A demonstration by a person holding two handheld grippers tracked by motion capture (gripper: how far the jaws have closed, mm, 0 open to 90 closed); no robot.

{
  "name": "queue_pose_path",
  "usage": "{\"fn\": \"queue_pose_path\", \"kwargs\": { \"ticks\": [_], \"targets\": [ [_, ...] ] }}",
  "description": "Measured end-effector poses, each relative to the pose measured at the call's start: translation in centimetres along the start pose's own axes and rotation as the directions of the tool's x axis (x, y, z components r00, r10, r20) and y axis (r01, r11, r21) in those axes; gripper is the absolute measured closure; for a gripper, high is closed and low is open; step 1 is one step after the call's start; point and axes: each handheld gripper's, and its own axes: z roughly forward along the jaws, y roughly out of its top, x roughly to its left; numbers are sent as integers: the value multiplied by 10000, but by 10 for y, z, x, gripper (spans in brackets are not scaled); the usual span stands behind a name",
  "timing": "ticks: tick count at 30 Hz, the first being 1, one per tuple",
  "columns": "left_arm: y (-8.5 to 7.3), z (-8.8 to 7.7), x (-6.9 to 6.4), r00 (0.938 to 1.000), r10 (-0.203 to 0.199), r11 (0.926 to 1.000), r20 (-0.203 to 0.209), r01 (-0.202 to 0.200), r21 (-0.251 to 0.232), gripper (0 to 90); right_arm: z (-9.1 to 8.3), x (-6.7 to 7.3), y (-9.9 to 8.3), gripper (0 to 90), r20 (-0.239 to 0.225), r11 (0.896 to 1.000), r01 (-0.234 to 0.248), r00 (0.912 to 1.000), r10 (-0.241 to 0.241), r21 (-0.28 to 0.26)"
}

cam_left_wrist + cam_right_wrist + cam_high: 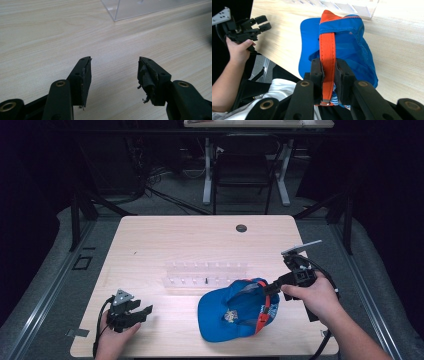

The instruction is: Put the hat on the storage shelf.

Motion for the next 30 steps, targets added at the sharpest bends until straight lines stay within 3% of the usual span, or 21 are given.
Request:
{"fn": "queue_pose_path", "kwargs": {
  "ticks": [7,23,30],
  "targets": [
    [0,0,0,10000,21,10000,2,-21,36,451,-12,5,6,780,-371,9996,-229,9991,224,-141],
    [0,0,0,10000,44,9999,-5,-44,134,451,-36,22,15,781,-405,9993,-351,9986,345,-148],
    [0,1,-1,10000,20,10000,-14,-20,47,451,-47,30,21,782,-818,9987,-481,9956,467,-151]
  ]
}}
